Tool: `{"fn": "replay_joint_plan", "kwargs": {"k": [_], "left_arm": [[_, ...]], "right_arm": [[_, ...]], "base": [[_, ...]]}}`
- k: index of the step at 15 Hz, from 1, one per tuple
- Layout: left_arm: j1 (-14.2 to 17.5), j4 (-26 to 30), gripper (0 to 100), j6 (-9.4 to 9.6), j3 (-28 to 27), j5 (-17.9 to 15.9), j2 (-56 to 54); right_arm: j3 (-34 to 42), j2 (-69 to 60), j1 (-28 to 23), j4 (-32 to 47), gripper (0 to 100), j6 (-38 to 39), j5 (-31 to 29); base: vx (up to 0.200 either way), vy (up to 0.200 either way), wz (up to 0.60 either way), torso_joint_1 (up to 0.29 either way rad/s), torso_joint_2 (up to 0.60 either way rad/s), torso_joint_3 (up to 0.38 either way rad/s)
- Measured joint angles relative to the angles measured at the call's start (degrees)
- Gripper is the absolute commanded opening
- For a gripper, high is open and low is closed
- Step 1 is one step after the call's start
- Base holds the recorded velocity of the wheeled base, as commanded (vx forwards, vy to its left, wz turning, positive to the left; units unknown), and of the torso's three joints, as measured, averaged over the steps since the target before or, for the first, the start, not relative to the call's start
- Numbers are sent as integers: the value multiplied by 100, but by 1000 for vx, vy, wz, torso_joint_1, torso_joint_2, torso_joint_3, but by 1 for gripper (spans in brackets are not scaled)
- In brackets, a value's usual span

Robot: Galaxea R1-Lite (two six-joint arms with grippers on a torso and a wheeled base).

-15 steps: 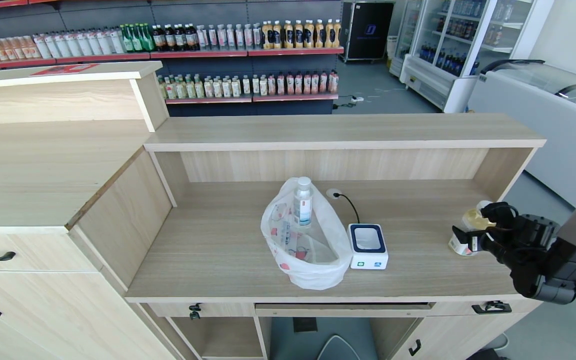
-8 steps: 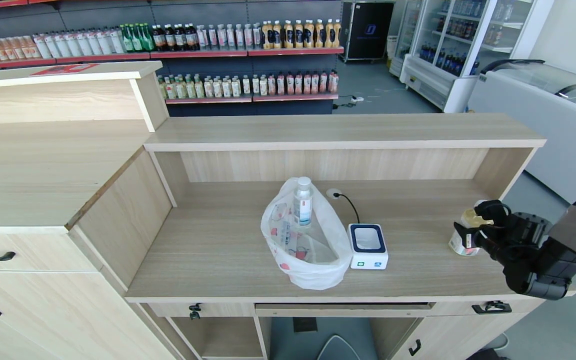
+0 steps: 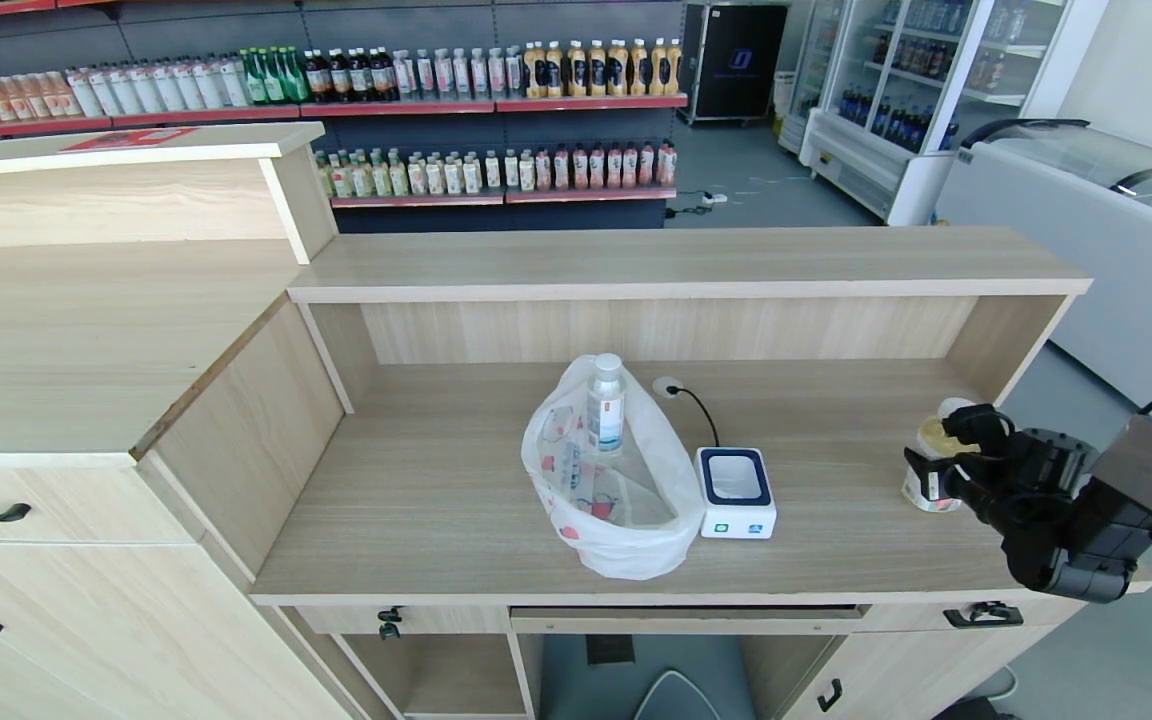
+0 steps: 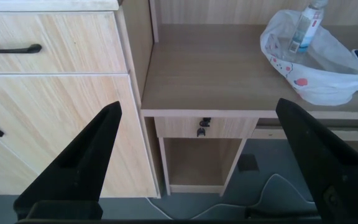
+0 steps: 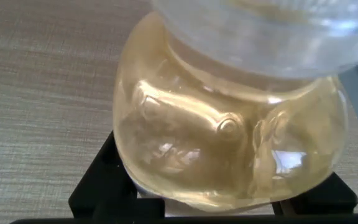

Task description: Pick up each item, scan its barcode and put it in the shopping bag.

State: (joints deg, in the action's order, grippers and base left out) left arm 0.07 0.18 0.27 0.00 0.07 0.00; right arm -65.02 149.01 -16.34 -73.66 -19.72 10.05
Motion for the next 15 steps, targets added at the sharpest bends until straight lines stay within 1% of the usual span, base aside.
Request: {"fn": "replay_joint_plan", "kwargs": {"k": [4, 6, 8, 10, 11, 12, 13, 15], "left_arm": [[2, 0, 100, -2, 0, 0, 0], [-2, -2, 100, 0, 0, 0, 0], [-2, 0, 100, 0, 0, 0, 0], [0, 0, 100, -2, 0, 0, 0], [0, 0, 100, -2, 0, 0, 0], [0, 0, 100, -2, 0, 0, 0], [0, 0, 100, 0, 0, 0, 0], [0, 0, 100, 0, 0, 0, 0]], "right_arm": [[11, -99, 22, 66, 0, 51, 0], [37, -391, 51, 334, 0, 297, 38], [48, -898, 104, 950, 0, 802, 82], [39, -1609, 217, 1954, 0, 1563, 177], [11, -1992, 284, 2466, 0, 1869, 333], [-2, -2378, 355, 2918, 0, 2096, 640], [-5, -2762, 433, 3317, 0, 2298, 1212], [45, -3407, 592, 3767, 0, 2577, 2339]], "base": [[0, 0, 0, 0, 0, 0], [0, 0, 0, 0, 0, 0], [0, 0, 0, 0, 0, 0], [0, 0, 0, 0, 0, 0], [0, 0, 0, 0, 0, 0], [0, 0, 0, 0, 0, 0], [0, 0, 0, 0, 0, 0], [0, 0, 0, 0, 0, 0]]}}
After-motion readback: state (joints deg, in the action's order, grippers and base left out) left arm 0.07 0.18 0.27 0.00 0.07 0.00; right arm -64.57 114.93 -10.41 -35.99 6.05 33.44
